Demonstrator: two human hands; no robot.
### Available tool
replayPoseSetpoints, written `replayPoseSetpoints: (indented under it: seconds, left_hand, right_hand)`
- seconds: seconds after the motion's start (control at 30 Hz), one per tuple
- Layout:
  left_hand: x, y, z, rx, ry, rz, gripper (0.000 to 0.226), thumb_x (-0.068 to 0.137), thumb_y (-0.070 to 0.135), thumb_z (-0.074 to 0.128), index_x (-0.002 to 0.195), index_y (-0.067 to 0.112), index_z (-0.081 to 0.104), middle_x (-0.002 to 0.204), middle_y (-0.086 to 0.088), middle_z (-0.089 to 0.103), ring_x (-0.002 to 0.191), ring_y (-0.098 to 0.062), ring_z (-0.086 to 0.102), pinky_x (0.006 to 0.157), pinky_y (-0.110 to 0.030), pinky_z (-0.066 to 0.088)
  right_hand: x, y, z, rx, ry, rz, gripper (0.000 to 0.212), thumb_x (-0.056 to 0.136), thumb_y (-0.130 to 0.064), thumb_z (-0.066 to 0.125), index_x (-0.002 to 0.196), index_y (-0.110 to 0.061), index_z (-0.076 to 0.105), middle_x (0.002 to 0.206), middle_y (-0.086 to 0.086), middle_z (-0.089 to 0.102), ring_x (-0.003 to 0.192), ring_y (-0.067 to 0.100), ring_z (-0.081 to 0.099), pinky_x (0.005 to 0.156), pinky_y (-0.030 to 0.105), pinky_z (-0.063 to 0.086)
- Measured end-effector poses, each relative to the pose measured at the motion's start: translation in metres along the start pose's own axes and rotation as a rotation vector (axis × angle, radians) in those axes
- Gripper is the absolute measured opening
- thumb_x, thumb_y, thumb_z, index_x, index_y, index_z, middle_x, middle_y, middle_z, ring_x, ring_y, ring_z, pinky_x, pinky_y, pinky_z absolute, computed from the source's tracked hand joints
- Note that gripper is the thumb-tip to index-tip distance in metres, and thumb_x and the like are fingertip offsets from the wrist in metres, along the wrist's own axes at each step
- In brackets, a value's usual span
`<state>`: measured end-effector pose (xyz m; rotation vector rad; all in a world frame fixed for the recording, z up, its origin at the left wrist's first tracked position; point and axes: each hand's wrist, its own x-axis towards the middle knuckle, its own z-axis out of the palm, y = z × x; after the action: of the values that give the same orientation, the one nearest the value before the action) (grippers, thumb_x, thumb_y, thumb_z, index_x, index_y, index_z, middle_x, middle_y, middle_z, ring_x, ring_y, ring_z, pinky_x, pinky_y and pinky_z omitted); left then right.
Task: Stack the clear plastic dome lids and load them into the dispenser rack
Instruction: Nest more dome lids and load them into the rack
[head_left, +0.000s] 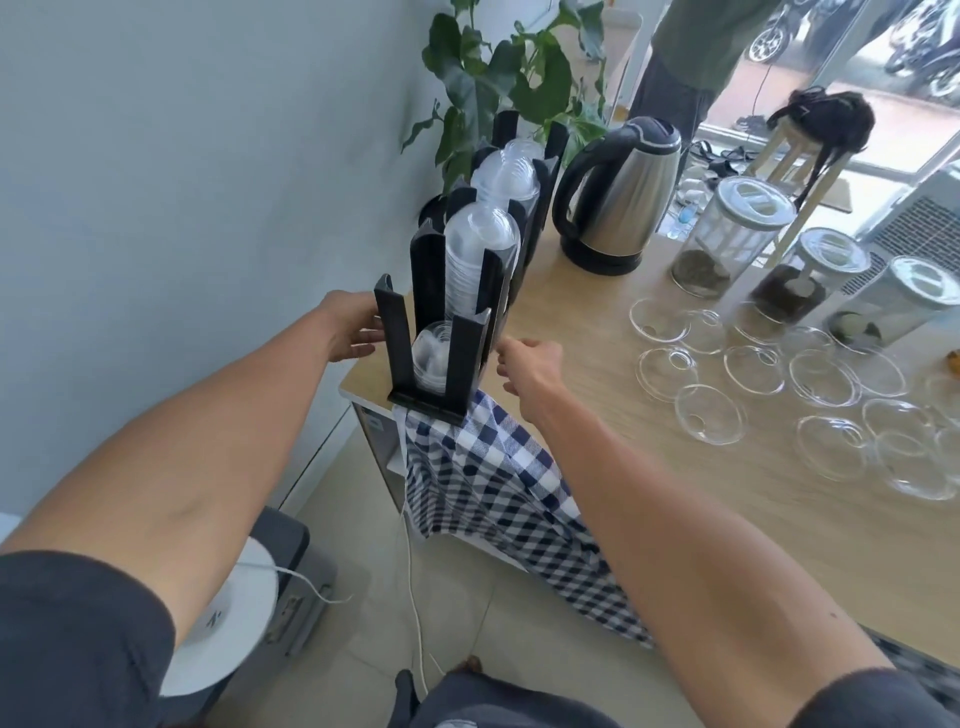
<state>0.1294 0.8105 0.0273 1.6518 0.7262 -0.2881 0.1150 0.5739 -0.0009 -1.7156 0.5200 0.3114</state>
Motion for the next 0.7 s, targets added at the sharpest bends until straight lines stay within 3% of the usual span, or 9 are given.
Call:
replayPoseSetpoints:
  seconds: [0.07,0.13,0.3,0.37,0.4,0.43,0.47,0.6,0.7]
  left_hand:
    - [-0.013,0.015,-0.004,0.019,0.075,0.067,0.013,0.088,0.024,0.068,0.096,0.013,0.067,0.096,-0.007,0.07,0.088,-0.022,0.069,0.085,-0.035,0.053]
    - [-0.029,0.032,-0.008,0.066,0.166,0.153,0.016,0.083,0.027,0.068,0.091,0.013,0.065,0.093,-0.008,0.068,0.084,-0.023,0.067,0.076,-0.034,0.05]
    - [-0.078,0.069,0.004,0.374,0.351,0.434,0.024,0.08,0.041,0.061,0.072,0.019,0.055,0.077,-0.004,0.057,0.073,-0.024,0.053,0.068,-0.031,0.041]
    - [-0.097,0.074,0.022,0.538,0.37,0.515,0.023,0.084,0.047,0.058,0.09,0.027,0.066,0.101,-0.005,0.066,0.097,-0.028,0.059,0.085,-0.035,0.045]
    - [-0.106,0.075,0.033,0.612,0.369,0.533,0.039,0.088,0.05,0.057,0.116,0.026,0.069,0.126,-0.006,0.067,0.117,-0.03,0.059,0.098,-0.038,0.045]
    - [-0.115,0.075,0.047,0.675,0.371,0.543,0.056,0.09,0.051,0.056,0.138,0.023,0.061,0.145,-0.006,0.06,0.132,-0.032,0.054,0.107,-0.041,0.043]
    - [-0.126,0.074,0.062,0.73,0.384,0.566,0.064,0.091,0.051,0.056,0.148,0.022,0.053,0.152,-0.006,0.055,0.137,-0.033,0.051,0.11,-0.044,0.042]
    - [-0.16,0.062,0.126,0.893,0.383,0.719,0.058,0.091,0.048,0.054,0.142,0.02,0.056,0.143,-0.01,0.059,0.13,-0.037,0.054,0.101,-0.046,0.046]
    - [-0.179,0.048,0.178,0.965,0.318,0.697,0.07,0.093,0.051,0.054,0.155,0.019,0.044,0.162,-0.011,0.041,0.148,-0.032,0.038,0.115,-0.048,0.039]
  right_hand:
    - [-0.006,-0.01,-0.01,-0.034,-0.009,-0.09,0.025,0.09,-0.013,0.064,0.104,0.006,0.071,0.078,0.007,0.058,0.073,0.02,0.051,0.063,0.034,0.046]
    - [-0.013,-0.022,-0.021,-0.092,-0.018,-0.196,0.016,0.092,-0.014,0.061,0.097,-0.004,0.072,0.077,0.002,0.063,0.07,0.018,0.056,0.061,0.028,0.046]
    - [-0.035,-0.046,-0.06,-0.296,-0.021,-0.487,0.016,0.098,-0.022,0.059,0.107,-0.013,0.07,0.1,0.002,0.072,0.084,0.01,0.064,0.068,0.023,0.045]
    - [-0.041,-0.05,-0.08,-0.402,-0.015,-0.587,0.026,0.1,-0.026,0.058,0.12,-0.013,0.066,0.12,0.008,0.071,0.099,0.017,0.065,0.081,0.027,0.049]
    - [-0.044,-0.051,-0.091,-0.466,0.002,-0.633,0.037,0.1,-0.03,0.058,0.131,-0.011,0.062,0.131,0.01,0.067,0.114,0.023,0.062,0.093,0.034,0.05]
    - [-0.045,-0.051,-0.104,-0.536,0.025,-0.666,0.047,0.099,-0.034,0.058,0.139,-0.01,0.056,0.138,0.012,0.062,0.125,0.029,0.057,0.102,0.042,0.047]
    - [-0.046,-0.049,-0.116,-0.596,0.047,-0.697,0.053,0.098,-0.037,0.058,0.143,-0.009,0.051,0.142,0.013,0.059,0.131,0.032,0.053,0.106,0.047,0.045]
    - [-0.046,-0.028,-0.174,-0.763,0.087,-0.732,0.074,0.098,-0.045,0.057,0.159,-0.012,0.031,0.163,0.01,0.038,0.15,0.032,0.032,0.119,0.052,0.028]
    - [-0.044,-0.005,-0.22,-0.797,0.115,-0.723,0.081,0.096,-0.049,0.058,0.162,-0.015,0.025,0.167,0.009,0.03,0.155,0.03,0.022,0.122,0.05,0.02]
